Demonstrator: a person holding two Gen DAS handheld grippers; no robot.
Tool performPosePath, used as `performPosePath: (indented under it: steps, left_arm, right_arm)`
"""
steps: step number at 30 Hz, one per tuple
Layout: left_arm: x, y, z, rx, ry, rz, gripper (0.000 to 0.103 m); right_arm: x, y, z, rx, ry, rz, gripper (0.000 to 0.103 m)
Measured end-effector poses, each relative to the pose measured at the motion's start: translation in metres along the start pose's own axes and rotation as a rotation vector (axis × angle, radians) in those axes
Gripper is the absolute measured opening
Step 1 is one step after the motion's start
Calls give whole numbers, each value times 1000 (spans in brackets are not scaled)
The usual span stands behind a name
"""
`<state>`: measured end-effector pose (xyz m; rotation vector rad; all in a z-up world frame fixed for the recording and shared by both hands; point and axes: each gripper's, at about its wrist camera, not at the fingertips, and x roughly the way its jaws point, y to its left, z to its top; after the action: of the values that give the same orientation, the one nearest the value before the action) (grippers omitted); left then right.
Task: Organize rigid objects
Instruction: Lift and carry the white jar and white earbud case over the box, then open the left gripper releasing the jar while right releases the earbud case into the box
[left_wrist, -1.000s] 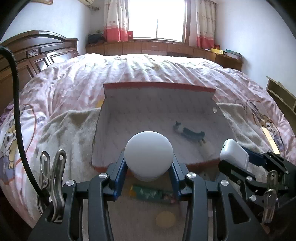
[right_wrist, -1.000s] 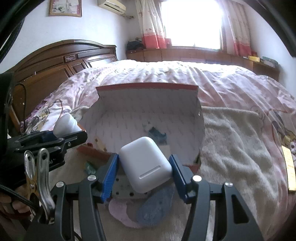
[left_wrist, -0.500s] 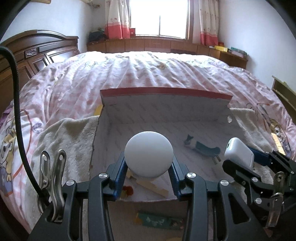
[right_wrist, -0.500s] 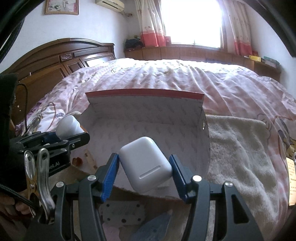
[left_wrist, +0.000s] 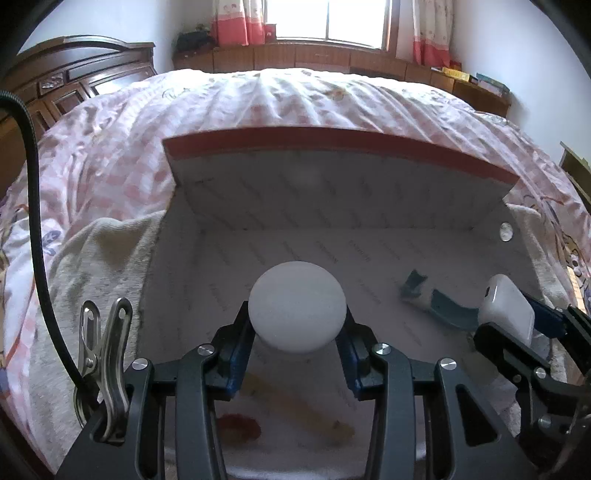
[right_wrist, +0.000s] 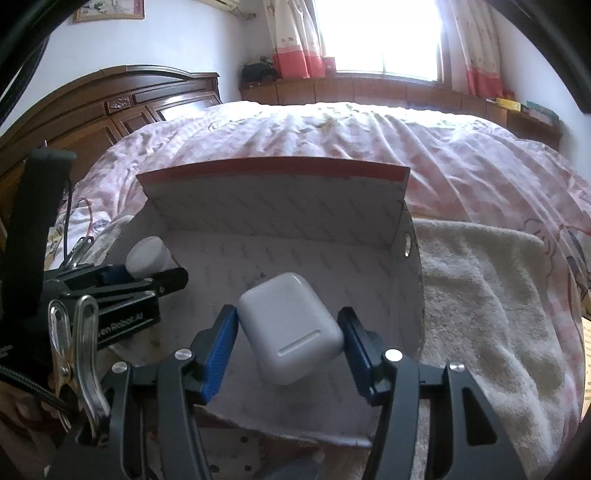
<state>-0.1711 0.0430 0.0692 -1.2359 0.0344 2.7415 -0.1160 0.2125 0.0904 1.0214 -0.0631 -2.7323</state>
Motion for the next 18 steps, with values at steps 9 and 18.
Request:
performPosePath:
  steps: [9, 18]
  left_arm:
    - [21, -3, 6, 17, 36, 20, 43]
    - [18, -9, 8, 50, 29, 43, 44]
  right_arm:
    - [13, 0, 0, -12, 9, -4, 59]
    - [14, 2, 1, -20, 6, -3, 59]
